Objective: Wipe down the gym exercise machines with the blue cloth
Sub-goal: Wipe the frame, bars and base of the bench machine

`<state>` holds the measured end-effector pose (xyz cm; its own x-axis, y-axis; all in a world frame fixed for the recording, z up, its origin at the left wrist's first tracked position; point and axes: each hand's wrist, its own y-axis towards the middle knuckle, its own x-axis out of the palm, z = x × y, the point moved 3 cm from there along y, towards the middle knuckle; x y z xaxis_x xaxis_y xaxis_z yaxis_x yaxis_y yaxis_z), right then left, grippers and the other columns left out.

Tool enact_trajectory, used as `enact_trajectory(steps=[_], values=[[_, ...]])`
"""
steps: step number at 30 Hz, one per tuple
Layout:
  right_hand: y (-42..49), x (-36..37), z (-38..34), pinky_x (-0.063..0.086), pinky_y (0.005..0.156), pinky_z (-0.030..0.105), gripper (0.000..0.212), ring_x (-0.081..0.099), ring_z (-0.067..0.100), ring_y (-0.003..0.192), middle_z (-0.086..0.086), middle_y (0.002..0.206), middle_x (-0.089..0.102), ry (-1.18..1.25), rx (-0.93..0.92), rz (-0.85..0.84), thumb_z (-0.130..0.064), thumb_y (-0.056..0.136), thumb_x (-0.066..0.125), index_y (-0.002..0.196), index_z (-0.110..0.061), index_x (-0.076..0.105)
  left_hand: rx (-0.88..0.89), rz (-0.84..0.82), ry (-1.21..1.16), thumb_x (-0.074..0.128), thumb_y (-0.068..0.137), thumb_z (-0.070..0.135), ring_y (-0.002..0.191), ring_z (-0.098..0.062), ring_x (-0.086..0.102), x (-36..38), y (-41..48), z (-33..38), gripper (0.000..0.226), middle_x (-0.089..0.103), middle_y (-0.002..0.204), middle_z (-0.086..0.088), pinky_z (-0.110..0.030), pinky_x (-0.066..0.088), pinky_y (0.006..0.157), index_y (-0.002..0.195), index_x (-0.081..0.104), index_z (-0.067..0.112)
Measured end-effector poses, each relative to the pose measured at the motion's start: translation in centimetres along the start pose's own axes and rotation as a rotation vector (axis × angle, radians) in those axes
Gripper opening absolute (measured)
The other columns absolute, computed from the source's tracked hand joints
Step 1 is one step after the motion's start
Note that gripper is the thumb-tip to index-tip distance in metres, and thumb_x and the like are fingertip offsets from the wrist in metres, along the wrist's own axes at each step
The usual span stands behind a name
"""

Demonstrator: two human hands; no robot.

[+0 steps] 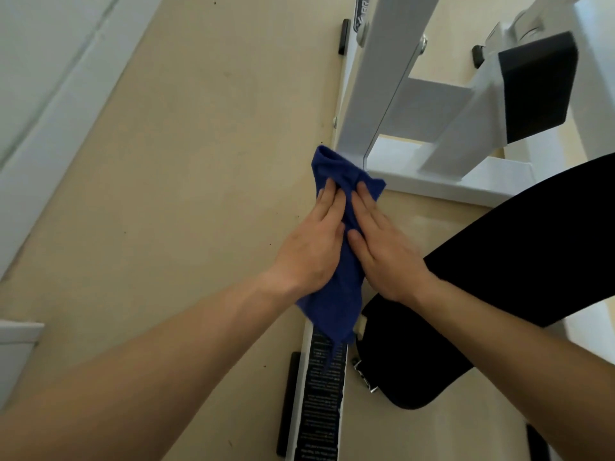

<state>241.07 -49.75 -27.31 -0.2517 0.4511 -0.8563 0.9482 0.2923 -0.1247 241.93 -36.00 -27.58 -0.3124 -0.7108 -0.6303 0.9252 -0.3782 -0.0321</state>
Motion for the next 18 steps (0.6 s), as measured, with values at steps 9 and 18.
enact_trajectory(steps=[9, 18], values=[[4.1, -0.6, 0.0, 0.006, 0.125, 0.036, 0.059, -0.001, 0.013, 0.153, -0.001, 0.167, 0.005, -0.077, 0.048, 0.029, -0.032, 0.106, 0.031, 0.159, -0.017, 0.012, -0.154, 0.021, -0.136, 0.037, 0.103, 0.008, 0.147, -0.017, 0.026, -1.9, 3.7, 0.0, 0.056, 0.021, 0.163, -0.004, -0.009, 0.015, 0.106, 0.156, 0.020, 0.013], [-1.9, -2.3, -2.8, 0.042, 0.090, 0.028, 0.031, 0.049, 0.013, 0.107, -0.011, 0.112, 0.057, -0.053, 0.129, 0.221, -0.048, 0.086, 0.062, 0.109, -0.026, 0.061, -0.591, 0.050, -0.292, 0.065, 0.085, 0.055, 0.109, -0.013, 0.062, -1.8, -5.2, -0.5, 0.072, 0.056, 0.131, 0.008, -0.039, 0.055, 0.092, 0.144, 0.039, 0.025]])
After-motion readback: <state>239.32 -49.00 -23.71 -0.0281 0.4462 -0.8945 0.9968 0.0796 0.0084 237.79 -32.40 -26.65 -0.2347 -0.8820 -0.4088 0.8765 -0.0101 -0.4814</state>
